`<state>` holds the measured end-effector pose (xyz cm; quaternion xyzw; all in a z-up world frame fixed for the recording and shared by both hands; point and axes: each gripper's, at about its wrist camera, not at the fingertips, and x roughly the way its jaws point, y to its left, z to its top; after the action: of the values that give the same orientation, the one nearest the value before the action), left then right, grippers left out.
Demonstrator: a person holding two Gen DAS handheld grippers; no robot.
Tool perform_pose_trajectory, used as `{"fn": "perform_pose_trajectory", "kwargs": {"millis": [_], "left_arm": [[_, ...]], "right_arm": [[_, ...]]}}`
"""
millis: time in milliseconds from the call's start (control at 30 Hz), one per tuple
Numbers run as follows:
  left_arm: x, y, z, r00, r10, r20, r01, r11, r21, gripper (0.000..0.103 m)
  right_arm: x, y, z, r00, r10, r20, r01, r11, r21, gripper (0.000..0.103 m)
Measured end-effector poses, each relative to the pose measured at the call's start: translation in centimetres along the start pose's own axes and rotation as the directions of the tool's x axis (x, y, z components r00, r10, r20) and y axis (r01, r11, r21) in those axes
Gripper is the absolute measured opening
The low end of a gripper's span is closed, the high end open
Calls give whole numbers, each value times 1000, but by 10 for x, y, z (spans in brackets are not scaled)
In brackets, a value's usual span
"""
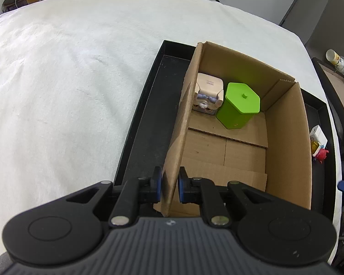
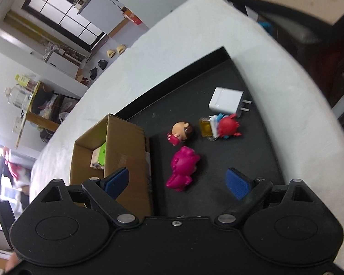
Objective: Organize rigid objects
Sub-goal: 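Move the right gripper to the pink pig figure and close on it, then lift the pink pig and carry it over the box with the right gripper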
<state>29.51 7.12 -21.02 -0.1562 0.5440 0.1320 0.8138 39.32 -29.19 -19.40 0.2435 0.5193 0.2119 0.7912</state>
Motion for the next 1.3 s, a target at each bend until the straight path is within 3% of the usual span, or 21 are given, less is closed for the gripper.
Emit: {"fn": "perform_pose_trajectory", "kwargs": {"millis": [100,300,433,767,867,900,967,1300], "left_arm": [[1,0,0,1000,-1,0,1,1000,0,13],[3,-1,2,1000,0,2,0,1000,-12,13],[4,-2,4,1000,3,6,-3,1000,-19,13],[6,0,6,1000,-5,2,5,1000,-23,13],[6,0,5,1000,-11,4,11,1000,-18,13],[6,0,5,1000,-12,3,12,1000,-21,13],[7,1,6,1000,-15,2,15,999,-29,13],[5,-1,4,1000,-9,14,9,1000,-8,13]], "right_arm": [[12,-2,0,999,39,-11,-39,998,45,91],[31,-5,-1,999,29,-45,-25,995,93,87],[40,-3,-3,998,3,-64,2,997,81,85],[65,4,-7,993,-29,-111,34,999,38,70],[68,6,-7,992,-44,-120,45,999,11,59],[68,9,-7,992,-47,-119,47,999,2,45],[68,7,-8,991,-42,-124,41,999,-7,32],[45,2,-7,998,-44,-49,41,997,-61,31]]}}
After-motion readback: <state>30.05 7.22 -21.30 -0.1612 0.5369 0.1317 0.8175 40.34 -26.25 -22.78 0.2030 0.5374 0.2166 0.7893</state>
